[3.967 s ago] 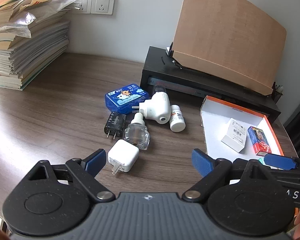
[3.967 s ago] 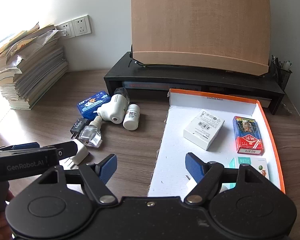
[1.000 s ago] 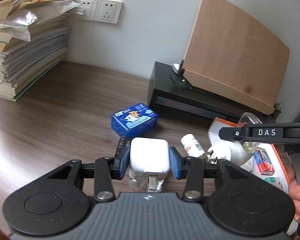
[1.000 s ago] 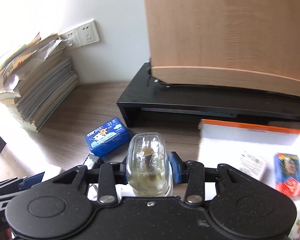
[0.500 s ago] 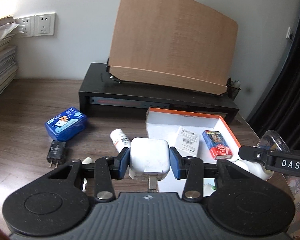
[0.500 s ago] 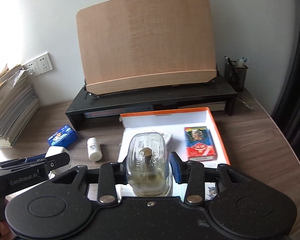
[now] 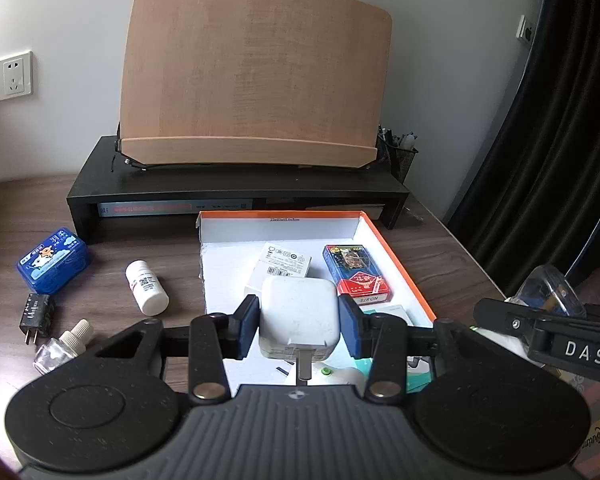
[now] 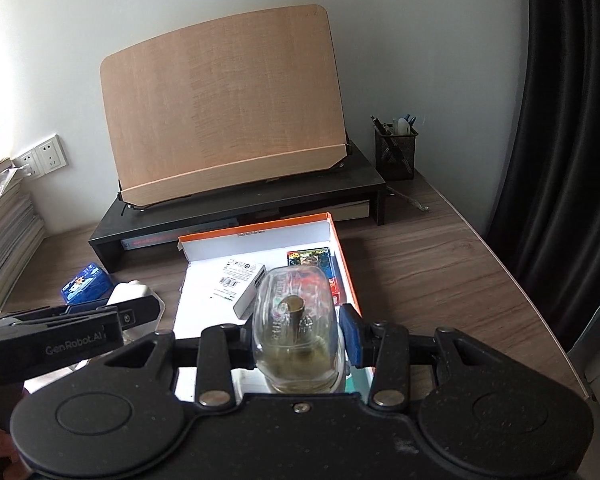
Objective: Organize rigid objects
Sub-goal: 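Carry the white charger and the glass-bottle heater over the tray with both tools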
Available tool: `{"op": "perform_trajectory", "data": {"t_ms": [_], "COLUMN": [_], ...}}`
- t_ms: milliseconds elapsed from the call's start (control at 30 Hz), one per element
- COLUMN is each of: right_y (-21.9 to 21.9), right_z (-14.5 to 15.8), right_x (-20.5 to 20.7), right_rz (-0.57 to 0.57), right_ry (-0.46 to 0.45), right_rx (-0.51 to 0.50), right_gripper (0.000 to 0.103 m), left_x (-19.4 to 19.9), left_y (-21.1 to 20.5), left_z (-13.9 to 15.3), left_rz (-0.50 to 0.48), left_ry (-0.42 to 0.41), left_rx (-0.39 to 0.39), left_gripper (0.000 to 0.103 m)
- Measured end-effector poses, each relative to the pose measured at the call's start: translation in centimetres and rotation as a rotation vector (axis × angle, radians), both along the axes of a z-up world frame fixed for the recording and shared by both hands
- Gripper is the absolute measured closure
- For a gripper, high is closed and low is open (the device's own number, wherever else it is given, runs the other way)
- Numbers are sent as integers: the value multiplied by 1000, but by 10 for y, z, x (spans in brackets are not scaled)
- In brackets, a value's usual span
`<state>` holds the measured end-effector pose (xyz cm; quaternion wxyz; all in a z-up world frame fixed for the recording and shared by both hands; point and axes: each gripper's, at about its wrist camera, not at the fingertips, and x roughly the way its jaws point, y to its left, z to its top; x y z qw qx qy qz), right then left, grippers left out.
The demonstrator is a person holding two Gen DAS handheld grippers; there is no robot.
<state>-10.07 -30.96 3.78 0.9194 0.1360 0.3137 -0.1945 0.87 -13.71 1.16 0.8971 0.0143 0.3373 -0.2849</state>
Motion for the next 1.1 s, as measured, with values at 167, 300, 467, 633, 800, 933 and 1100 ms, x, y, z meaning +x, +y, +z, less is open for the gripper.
{"op": "perform_trajectory", "data": {"t_ms": [167, 300, 467, 633, 800, 933, 1100], "right_y": [-7, -12, -16, -21, -28, -36, -43], "right_z": [-1, -1, -3, -3, -2, -1, -1], "right_x": [-2, 0, 7, 16, 27, 35, 47], "right_rz": [6, 20, 42, 69, 89, 106, 127], "right_ry": [-6, -12, -17, -25, -31, -36, -38], "right_rx": [3, 5, 7, 7, 4, -1, -10], "right_gripper": [55, 55, 55, 55, 55, 55, 55], "left_x": [-1, -1, 2, 4, 8, 9, 12], "left_y": [-8, -10, -10, -14, -20, -26, -33], "left_z": [3, 4, 4, 4, 3, 2, -1], "left_rz": [0, 14, 40, 60, 73, 84, 99], "left_ry": [-15, -21, -25, -31, -33, -39, -37], "left_rx": [2, 5, 8, 14, 20, 20, 17], "left_gripper": [60, 60, 60, 60, 60, 60, 60]}}
